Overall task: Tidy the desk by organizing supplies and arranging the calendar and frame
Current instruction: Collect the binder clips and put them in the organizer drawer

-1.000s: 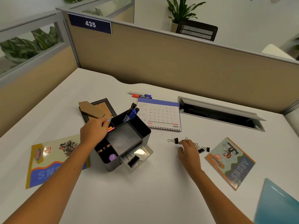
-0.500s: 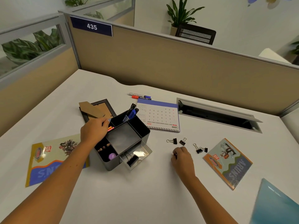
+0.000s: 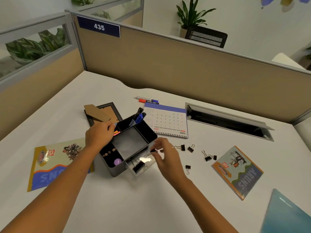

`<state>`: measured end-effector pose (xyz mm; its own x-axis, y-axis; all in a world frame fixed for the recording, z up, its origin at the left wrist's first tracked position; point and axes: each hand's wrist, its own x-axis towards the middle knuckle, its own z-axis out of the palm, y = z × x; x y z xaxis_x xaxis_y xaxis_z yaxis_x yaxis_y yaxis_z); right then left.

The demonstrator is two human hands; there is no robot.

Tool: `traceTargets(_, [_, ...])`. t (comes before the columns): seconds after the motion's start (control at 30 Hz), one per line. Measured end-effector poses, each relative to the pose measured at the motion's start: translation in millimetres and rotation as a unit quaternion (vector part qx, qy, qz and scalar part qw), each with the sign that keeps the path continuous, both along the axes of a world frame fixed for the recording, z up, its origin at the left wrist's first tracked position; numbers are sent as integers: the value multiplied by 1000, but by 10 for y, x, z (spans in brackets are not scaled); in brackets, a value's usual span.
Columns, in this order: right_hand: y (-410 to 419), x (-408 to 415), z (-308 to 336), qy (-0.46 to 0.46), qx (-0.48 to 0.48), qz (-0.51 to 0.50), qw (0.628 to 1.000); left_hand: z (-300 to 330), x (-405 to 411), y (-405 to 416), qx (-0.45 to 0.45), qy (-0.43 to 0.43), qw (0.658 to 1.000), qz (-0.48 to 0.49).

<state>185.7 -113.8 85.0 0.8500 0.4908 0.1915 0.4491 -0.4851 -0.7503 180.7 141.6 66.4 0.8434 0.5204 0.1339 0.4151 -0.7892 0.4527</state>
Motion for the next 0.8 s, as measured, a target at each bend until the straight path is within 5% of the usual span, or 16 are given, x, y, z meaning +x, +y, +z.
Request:
traceTargets(0.23, [188, -48, -149, 35, -120, 68, 990, 1, -3, 5, 3, -2, 1000, -4])
traceTargets(0.5, [-213, 234, -117, 29, 48, -154, 986, -10, 8, 9, 1, -3, 1000, -2])
traceTargets(0.63, [-714, 348, -493, 47, -89, -251, 963, -9, 4, 5, -5, -5, 1000, -3])
traceTargets(0.73, [-941, 252, -785, 68, -253, -232, 937, -10, 1, 6, -8, -5, 1000, -4])
traceTargets(0.8, [-995, 165, -904, 64, -269, -223, 935, -10, -1, 3, -5, -6, 1000, -2])
